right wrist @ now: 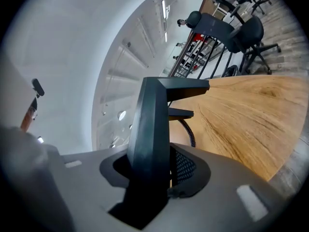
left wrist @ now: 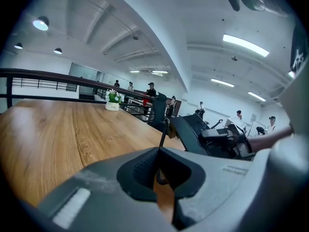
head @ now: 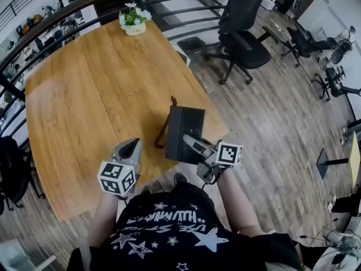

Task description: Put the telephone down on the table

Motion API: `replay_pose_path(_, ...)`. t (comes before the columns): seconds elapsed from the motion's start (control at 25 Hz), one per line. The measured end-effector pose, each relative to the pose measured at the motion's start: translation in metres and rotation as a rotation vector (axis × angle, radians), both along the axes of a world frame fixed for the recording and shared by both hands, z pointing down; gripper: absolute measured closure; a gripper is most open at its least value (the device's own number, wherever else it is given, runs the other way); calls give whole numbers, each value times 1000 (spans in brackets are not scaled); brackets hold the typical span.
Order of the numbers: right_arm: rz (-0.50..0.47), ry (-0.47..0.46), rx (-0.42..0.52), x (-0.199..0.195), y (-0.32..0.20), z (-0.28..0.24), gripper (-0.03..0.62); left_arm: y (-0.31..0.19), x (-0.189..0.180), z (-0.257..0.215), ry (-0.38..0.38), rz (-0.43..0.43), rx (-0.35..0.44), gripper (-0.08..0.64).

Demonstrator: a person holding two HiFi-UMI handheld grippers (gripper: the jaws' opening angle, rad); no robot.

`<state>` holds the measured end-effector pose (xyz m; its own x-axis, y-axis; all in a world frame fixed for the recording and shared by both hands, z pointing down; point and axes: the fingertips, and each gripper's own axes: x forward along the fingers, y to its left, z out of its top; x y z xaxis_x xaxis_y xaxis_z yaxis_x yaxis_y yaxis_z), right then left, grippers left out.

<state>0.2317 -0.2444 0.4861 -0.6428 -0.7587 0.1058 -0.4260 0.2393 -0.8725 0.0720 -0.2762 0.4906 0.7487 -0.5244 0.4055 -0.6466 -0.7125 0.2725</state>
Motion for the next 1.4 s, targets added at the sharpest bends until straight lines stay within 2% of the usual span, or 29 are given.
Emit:
replay_pose_path(0.2, -95, 30, -45, 21, -12, 14, 433, -8, 20, 6, -20, -47, -6, 557)
replay_pose_path(0.44, -190, 45, -64, 28, -14, 30, 433, -6, 27, 11, -24, -105, -8, 557)
replay_pose_path(0.84, -290, 81, -118, 61, -25, 56, 433, -7, 50, 23, -22, -195, -27, 557)
replay_pose_path(1.0, -355, 64, -92, 64, -29, 54, 433, -5, 56, 23, -21, -232, -30, 557)
replay_pose_path(1.16, -383, 46, -106, 67, -30, 60, 433, -3, 62, 25, -24, -256, -32, 557)
replay_pose_path(1.4, -430, 80, -126, 76, -35, 71, 433, 0, 66, 27, -29, -288, -33, 557)
